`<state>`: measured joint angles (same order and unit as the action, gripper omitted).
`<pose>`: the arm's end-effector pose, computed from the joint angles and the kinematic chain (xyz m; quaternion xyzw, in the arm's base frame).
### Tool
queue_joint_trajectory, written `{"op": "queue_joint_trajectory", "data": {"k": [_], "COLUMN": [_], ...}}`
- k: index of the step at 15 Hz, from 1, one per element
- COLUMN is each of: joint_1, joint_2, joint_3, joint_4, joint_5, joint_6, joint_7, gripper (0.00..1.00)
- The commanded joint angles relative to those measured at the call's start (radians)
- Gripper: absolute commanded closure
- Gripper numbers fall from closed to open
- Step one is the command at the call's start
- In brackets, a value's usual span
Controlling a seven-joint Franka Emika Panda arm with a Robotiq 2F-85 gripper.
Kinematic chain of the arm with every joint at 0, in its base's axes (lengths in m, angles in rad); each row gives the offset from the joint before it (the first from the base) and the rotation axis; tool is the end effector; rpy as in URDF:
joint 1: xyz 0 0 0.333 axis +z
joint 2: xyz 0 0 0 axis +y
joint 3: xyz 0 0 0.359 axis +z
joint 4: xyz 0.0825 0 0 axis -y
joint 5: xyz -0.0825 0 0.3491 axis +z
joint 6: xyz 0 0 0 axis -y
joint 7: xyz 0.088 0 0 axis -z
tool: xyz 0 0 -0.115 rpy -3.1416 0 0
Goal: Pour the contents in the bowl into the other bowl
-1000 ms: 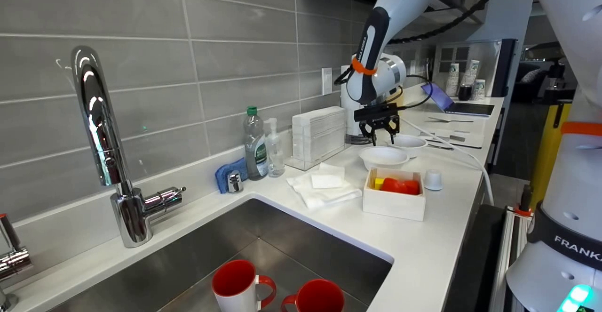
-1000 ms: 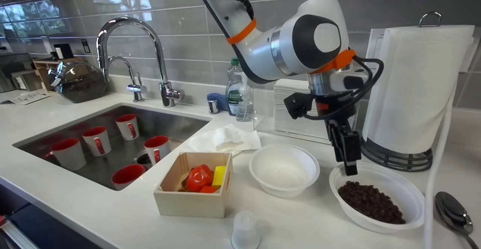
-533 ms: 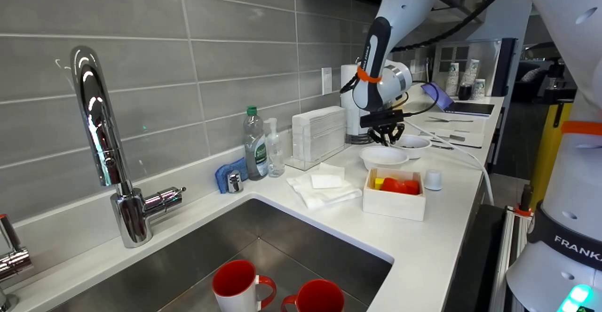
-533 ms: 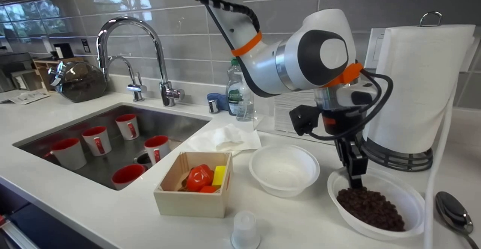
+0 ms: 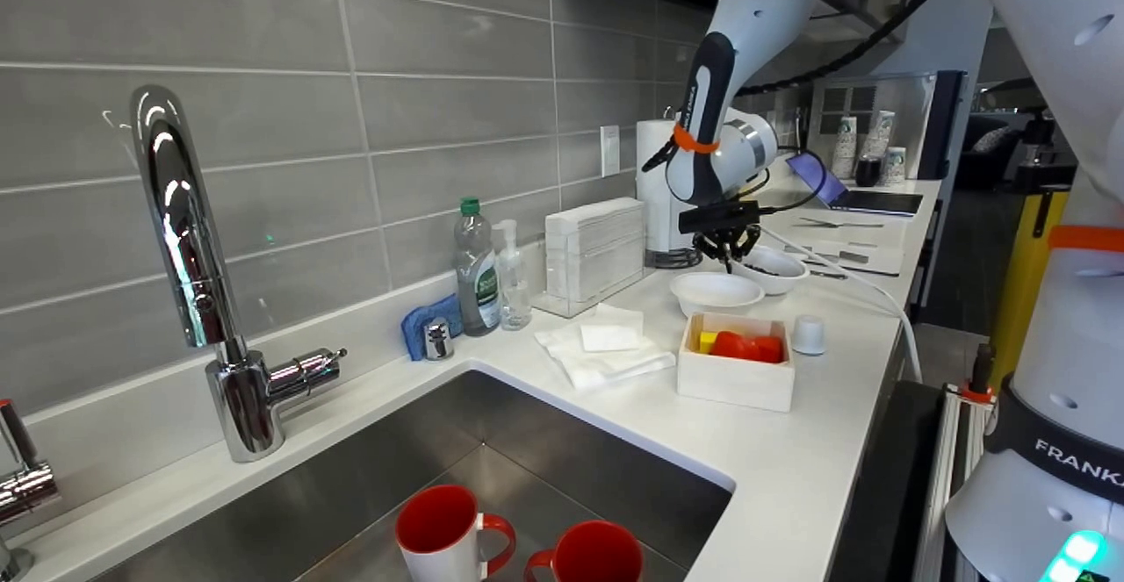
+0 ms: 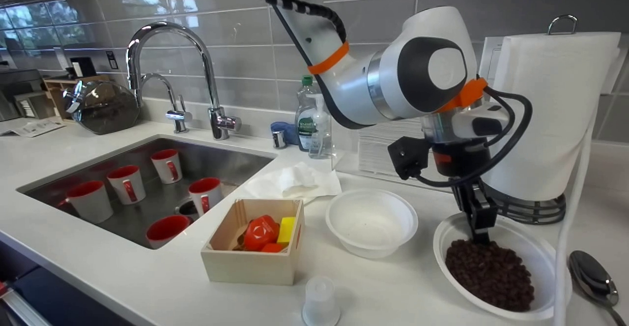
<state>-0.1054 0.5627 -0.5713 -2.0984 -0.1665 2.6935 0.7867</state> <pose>0.4793 -0.3526 0.2552 0.8028 -0.5654 0.0590 0.1800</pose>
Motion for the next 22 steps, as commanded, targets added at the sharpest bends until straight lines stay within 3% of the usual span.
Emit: {"op": "queue_joint_trajectory", "data": {"k": [1, 11, 15, 22], "joint_1": [0.050, 0.094, 0.097, 0.071], "joint_2": [-0.077, -0.225, -0.322, -0.359], "joint_3": [-0.025, -0.014, 0.058, 0.215], "joint_4": [-0.013, 0.015, -0.013, -0.108], "joint_5": [-0.022, -0.180, -0.255, -0.272], "joint_6": [-0.065, -0.365, -0.457, -0.429], "joint_7": [-0.005, 0.042, 0.062, 0.113], "gripper": [1.00, 1.00, 1.00, 1.00]}}
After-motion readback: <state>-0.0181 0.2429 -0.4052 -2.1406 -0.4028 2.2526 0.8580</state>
